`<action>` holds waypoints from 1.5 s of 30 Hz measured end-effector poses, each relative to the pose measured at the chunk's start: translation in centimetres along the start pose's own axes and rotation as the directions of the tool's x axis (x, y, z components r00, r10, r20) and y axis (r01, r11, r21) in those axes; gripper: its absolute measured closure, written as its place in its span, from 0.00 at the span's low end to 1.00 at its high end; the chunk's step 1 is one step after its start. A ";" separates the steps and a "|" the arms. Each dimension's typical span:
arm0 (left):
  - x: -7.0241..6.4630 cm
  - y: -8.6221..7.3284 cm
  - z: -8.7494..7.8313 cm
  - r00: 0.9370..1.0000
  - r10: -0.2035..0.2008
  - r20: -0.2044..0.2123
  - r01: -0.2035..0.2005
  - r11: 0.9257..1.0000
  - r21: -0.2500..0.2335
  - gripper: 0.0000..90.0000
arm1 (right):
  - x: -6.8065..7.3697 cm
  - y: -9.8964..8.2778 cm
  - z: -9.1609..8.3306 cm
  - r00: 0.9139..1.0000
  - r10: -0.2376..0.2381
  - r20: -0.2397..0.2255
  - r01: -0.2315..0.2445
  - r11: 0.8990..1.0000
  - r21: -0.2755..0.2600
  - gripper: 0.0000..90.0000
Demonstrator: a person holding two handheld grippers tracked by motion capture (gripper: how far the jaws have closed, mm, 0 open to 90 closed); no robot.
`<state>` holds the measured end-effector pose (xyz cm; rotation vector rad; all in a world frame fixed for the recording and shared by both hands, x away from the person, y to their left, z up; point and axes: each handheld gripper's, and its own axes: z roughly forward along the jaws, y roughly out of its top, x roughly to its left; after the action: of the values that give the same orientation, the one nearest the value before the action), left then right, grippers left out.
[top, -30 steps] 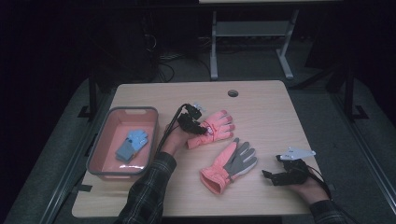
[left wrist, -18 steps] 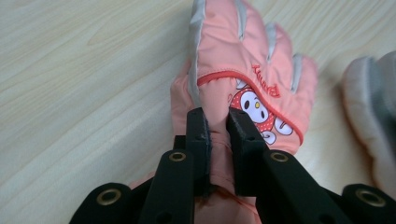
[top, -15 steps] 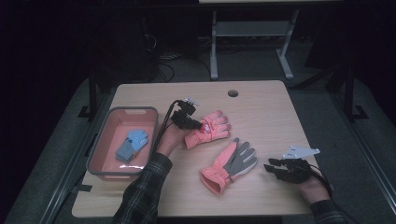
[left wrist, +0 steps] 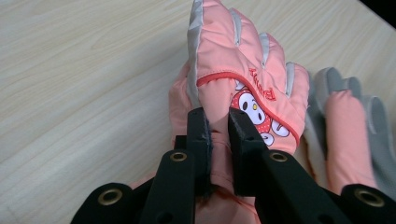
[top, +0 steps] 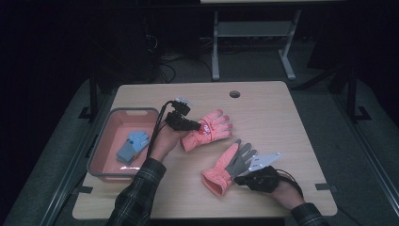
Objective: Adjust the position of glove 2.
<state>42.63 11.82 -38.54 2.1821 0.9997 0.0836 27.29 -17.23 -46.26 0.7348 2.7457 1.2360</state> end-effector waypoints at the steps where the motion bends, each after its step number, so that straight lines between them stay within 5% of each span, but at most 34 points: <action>1: 0.0 0.0 -0.1 1.000 0.012 0.004 -0.012 1.000 0.001 0.89 | 0.1 0.3 0.4 1.000 -0.006 -0.001 0.006 1.000 -0.001 1.00; 12: -1.2 0.2 -1.3 0.998 0.008 0.060 -0.007 1.000 -0.030 0.89 | 0.1 2.3 2.7 1.000 -0.007 0.021 0.008 1.000 -0.006 1.00; 19: -3.4 0.5 -2.1 0.994 0.031 0.106 -0.027 0.999 -0.043 0.89 | -1.2 1.1 -0.1 0.994 0.047 0.097 -0.044 0.998 -0.036 0.91; 26: -6.0 0.2 -1.7 0.991 0.052 0.122 -0.050 0.998 -0.023 0.89 | -3.4 -1.6 -4.1 0.969 0.153 0.196 -0.136 0.986 -0.098 0.88; 32: -7.8 -0.2 -1.0 0.990 0.054 0.129 -0.053 0.999 -0.009 0.89 | -3.8 -1.7 -4.4 0.964 0.159 0.213 -0.140 0.985 -0.102 0.88; 45: -8.9 -1.9 1.5 0.991 0.049 0.128 -0.054 0.998 0.038 0.89 | -4.1 -1.8 -4.6 0.962 0.153 0.226 -0.132 0.986 -0.106 0.88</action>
<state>35.71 5.75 -38.85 2.2208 0.8809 -0.0525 29.21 -23.22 -45.02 1.0130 2.4695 1.2019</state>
